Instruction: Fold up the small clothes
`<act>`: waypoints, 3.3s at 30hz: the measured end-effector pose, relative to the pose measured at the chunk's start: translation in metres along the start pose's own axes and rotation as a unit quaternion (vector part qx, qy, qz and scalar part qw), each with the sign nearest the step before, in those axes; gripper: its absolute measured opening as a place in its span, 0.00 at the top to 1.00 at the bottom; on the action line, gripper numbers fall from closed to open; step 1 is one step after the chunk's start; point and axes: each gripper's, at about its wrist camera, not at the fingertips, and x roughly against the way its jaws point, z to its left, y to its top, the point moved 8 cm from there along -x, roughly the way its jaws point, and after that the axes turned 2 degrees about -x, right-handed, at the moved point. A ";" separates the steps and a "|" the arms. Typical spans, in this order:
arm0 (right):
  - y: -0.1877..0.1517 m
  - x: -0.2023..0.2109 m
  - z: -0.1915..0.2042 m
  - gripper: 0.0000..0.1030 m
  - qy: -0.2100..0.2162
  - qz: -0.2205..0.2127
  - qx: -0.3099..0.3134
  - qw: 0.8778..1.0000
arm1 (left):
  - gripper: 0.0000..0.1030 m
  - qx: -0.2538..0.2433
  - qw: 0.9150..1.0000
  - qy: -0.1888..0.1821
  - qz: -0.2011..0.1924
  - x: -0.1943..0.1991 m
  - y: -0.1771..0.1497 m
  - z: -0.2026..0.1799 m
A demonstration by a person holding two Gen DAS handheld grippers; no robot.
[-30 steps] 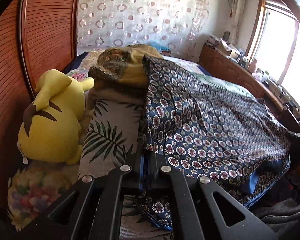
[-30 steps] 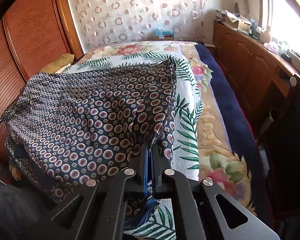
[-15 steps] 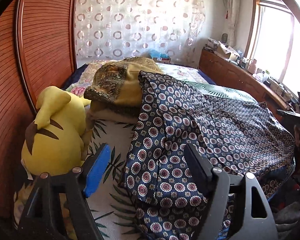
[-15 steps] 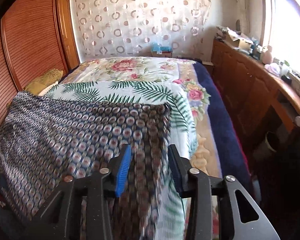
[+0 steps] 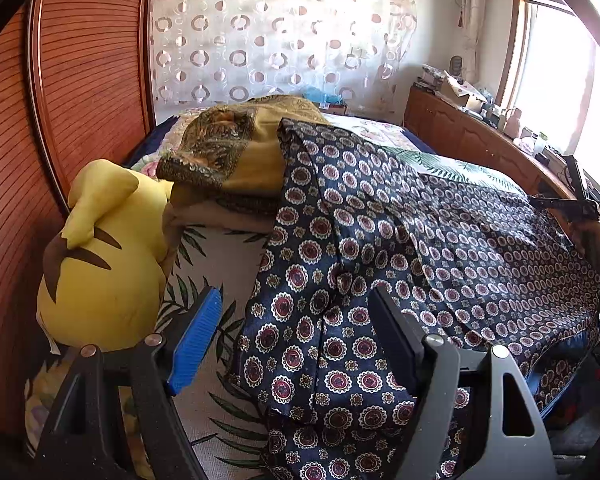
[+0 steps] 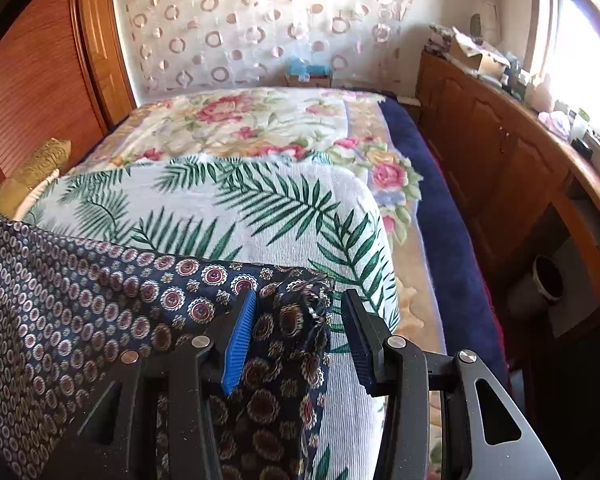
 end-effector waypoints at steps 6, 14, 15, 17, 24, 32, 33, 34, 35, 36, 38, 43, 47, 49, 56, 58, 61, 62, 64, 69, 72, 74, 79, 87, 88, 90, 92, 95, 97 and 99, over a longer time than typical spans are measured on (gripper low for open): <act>0.002 -0.006 0.005 0.55 0.015 -0.002 0.007 1.000 | 0.26 0.007 1.000 0.003 0.007 -0.005 -0.007 0.005; 0.006 0.016 0.018 0.97 0.022 -0.071 0.034 0.997 | 0.26 0.017 1.000 0.006 0.011 -0.007 -0.014 0.013; 0.010 0.021 0.018 0.97 0.018 -0.080 0.032 0.996 | 0.26 0.018 1.000 0.006 0.010 -0.007 -0.014 0.014; 0.021 0.030 0.016 0.97 -0.002 -0.101 0.039 0.994 | 0.26 0.018 1.000 0.006 0.012 -0.007 -0.014 0.014; 0.054 0.038 0.000 0.97 -0.040 -0.107 0.020 0.993 | 0.26 0.011 1.000 0.006 0.016 -0.009 -0.012 0.011; 0.031 0.040 0.019 0.70 -0.042 -0.064 0.045 0.996 | 0.26 0.004 1.000 0.004 0.015 -0.005 -0.011 0.005; 0.028 0.044 0.019 0.65 -0.041 -0.064 0.045 0.996 | 0.26 0.005 1.000 0.005 0.014 -0.005 -0.011 0.004; 0.028 0.051 0.017 0.61 -0.042 -0.065 0.044 0.996 | 0.26 0.006 1.000 0.005 0.013 -0.004 -0.011 0.005; 0.024 0.057 0.016 0.56 -0.042 -0.067 0.043 0.996 | 0.26 0.007 1.000 0.004 0.013 -0.004 -0.011 0.004; 0.018 0.065 0.017 0.56 -0.039 -0.073 0.042 0.996 | 0.26 0.008 1.000 0.004 0.013 -0.004 -0.011 0.004; 0.006 0.079 0.021 0.56 -0.034 -0.076 0.043 0.996 | 0.26 0.008 1.000 0.005 0.014 -0.005 -0.012 0.005; -0.029 0.106 0.028 0.56 -0.009 -0.080 0.040 0.996 | 0.26 0.009 1.000 0.003 0.016 -0.006 -0.015 0.005; -0.061 0.120 0.037 0.56 0.003 -0.076 0.048 0.996 | 0.26 0.011 1.000 0.005 0.021 -0.009 -0.018 0.005; -0.075 0.125 0.039 0.56 0.002 -0.074 0.052 0.996 | 0.26 0.011 1.000 0.007 0.018 -0.007 -0.019 0.005; -0.118 0.150 0.024 0.56 -0.002 -0.070 0.026 0.997 | 0.35 0.009 1.000 -0.006 0.006 0.000 -0.020 -0.001; -0.131 0.155 0.013 0.56 -0.012 -0.064 0.018 0.998 | 0.44 0.010 1.000 -0.013 0.004 0.001 -0.020 -0.003; -0.145 0.158 -0.004 0.56 -0.019 -0.052 -0.002 0.998 | 0.60 0.008 1.000 -0.019 0.001 0.003 -0.020 -0.007; -0.149 0.159 -0.009 0.56 -0.016 -0.048 -0.012 0.999 | 0.65 0.006 1.000 -0.019 0.004 0.002 -0.021 -0.009; -0.157 0.161 -0.012 0.56 -0.003 -0.045 -0.022 0.999 | 0.79 0.001 1.000 -0.017 0.009 -0.001 -0.022 -0.011; -0.161 0.162 -0.012 0.82 0.008 -0.044 -0.009 0.999 | 0.95 -0.011 1.000 -0.018 0.013 -0.003 -0.024 -0.015; -0.160 0.162 -0.006 0.98 0.018 -0.049 -0.001 0.999 | 0.97 -0.015 1.000 -0.014 0.009 -0.002 -0.022 -0.016; -0.159 0.166 0.000 1.00 0.024 -0.059 0.006 0.998 | 0.98 -0.014 1.000 -0.016 0.004 0.002 -0.021 -0.016; -0.168 0.186 0.002 1.00 0.029 -0.047 0.021 0.998 | 0.98 -0.010 1.000 -0.023 0.001 0.012 -0.020 -0.018; -0.168 0.196 -0.007 1.00 0.003 -0.052 0.019 0.998 | 0.98 -0.005 1.000 -0.015 0.010 0.023 -0.032 -0.008; -0.167 0.193 -0.008 1.00 -0.005 -0.052 0.017 0.999 | 0.98 -0.003 1.000 -0.015 0.011 0.022 -0.033 -0.006; -0.165 0.186 -0.011 0.87 -0.008 -0.047 0.008 0.999 | 0.98 0.000 1.000 -0.014 0.014 0.020 -0.035 -0.004; -0.163 0.177 -0.013 0.64 -0.016 -0.044 0.002 0.999 | 0.98 0.000 1.000 -0.011 0.017 0.017 -0.037 -0.004; -0.160 0.163 -0.018 0.59 -0.019 -0.035 -0.013 0.999 | 0.98 -0.004 1.000 -0.005 0.022 0.013 -0.038 -0.005; -0.161 0.155 -0.020 0.59 -0.013 -0.032 -0.023 0.999 | 0.98 0.001 1.000 -0.004 0.025 0.010 -0.038 -0.005; -0.163 0.152 -0.018 0.66 0.003 -0.033 -0.028 0.999 | 0.94 0.003 1.000 -0.005 0.029 0.008 -0.038 -0.005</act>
